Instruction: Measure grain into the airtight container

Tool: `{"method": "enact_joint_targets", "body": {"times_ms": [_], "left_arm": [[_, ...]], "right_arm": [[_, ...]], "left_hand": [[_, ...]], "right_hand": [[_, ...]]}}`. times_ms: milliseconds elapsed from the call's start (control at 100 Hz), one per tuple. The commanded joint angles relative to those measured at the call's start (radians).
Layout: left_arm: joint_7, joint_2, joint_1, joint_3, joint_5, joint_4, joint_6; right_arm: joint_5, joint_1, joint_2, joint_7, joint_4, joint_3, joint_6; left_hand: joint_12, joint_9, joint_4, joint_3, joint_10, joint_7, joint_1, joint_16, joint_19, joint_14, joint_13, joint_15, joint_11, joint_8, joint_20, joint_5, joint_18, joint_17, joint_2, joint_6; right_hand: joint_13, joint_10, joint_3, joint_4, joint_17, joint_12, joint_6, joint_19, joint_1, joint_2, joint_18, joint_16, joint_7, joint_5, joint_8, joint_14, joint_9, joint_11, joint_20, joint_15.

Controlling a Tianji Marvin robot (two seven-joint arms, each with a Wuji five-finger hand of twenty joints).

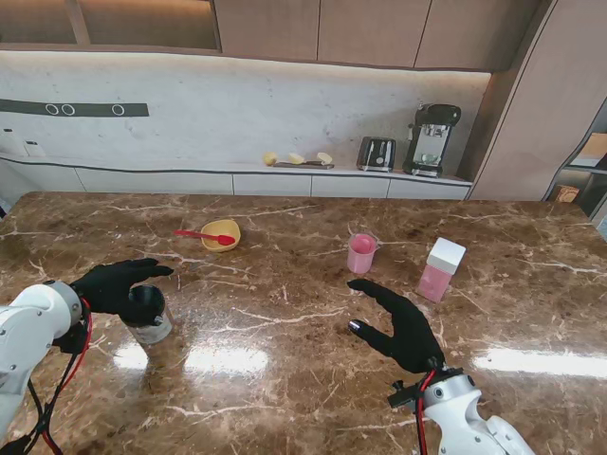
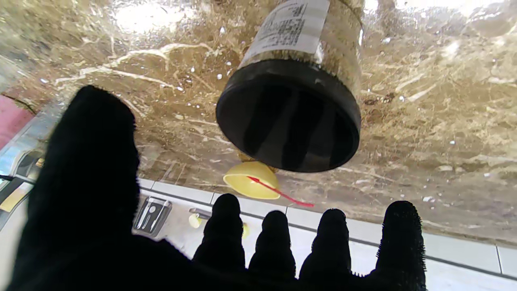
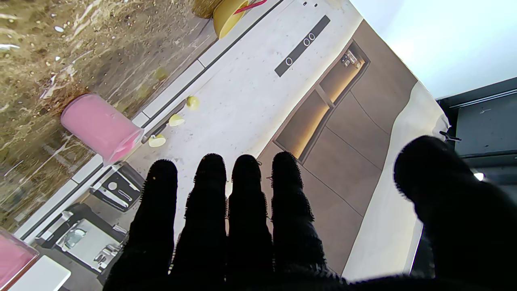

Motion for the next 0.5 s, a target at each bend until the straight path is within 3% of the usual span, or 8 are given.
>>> {"method": "enact_joint_targets", "body": {"times_ms": [0,170,250,380,490], "left_arm": [[-0.016,0.001,-0.011,0.021,-0.004,0.027,0.018],[-0.047,0.007,-0.059,0.078,-0.012,0.079,0.044],[-0.068,0.011,-0.078,0.098,-0.005,0.095,0.051],[-0.099,0.016,-0.099,0.126,0.004,0.116,0.06],[-0.104,0.018,-0.109,0.145,-0.009,0.134,0.058]], "right_arm": [[0.009,-0.012,-0.004,0.011,-0.001,-0.002,0.01],[0.014,-0.013,-0.004,0.016,0.0,-0.004,0.013],[0.019,-0.012,-0.004,0.016,0.004,-0.006,0.016],[0.023,-0.013,-0.004,0.016,0.005,-0.009,0.018],[0.026,-0.015,-0.004,0.019,0.005,-0.009,0.018]], "left_hand": [[-0.011,-0.047,-0.03,0.022,-0.008,-0.01,0.013,-0.005,0.027,0.016,-0.051,0.003,-0.051,-0.021,0.021,-0.047,0.039,0.009,-0.036,-0.04],[0.042,-0.051,-0.032,0.037,-0.004,-0.002,0.014,0.035,0.111,0.014,-0.026,0.033,-0.073,0.01,0.09,-0.075,0.055,0.05,-0.042,-0.063],[0.063,-0.051,-0.031,0.072,0.003,0.015,0.019,0.088,0.176,0.006,-0.013,0.051,-0.067,0.036,0.155,-0.076,0.05,0.079,-0.051,-0.062],[0.136,-0.049,-0.048,0.319,0.012,0.122,-0.003,0.257,0.327,-0.017,0.001,0.128,-0.046,0.132,0.3,-0.054,-0.019,0.172,-0.085,-0.057],[0.249,-0.043,-0.054,0.482,0.009,0.259,0.017,0.343,0.407,-0.03,0.018,0.183,-0.007,0.222,0.325,-0.05,-0.08,0.236,-0.102,-0.068]], "right_hand": [[-0.014,-0.022,0.011,0.038,-0.011,0.006,-0.025,0.0,-0.026,0.007,-0.002,0.021,0.0,-0.02,0.003,0.0,-0.001,0.001,0.02,0.003],[-0.008,-0.022,0.015,0.038,-0.01,0.009,-0.019,0.004,-0.026,0.007,0.009,0.026,-0.002,-0.026,0.003,0.004,0.001,0.003,0.029,0.006],[-0.01,-0.021,0.016,0.038,-0.012,0.01,-0.02,0.005,-0.025,0.007,0.013,0.028,-0.002,-0.026,0.004,0.007,0.001,0.003,0.034,0.006],[-0.005,-0.021,0.018,0.037,-0.012,0.011,-0.022,0.007,-0.025,0.007,0.018,0.031,-0.001,-0.023,0.005,0.009,0.005,0.004,0.04,0.009],[0.004,-0.02,0.02,0.037,-0.007,0.014,-0.021,0.012,-0.025,0.009,0.024,0.036,0.0,-0.022,0.005,0.014,0.012,0.008,0.046,0.015]]}}
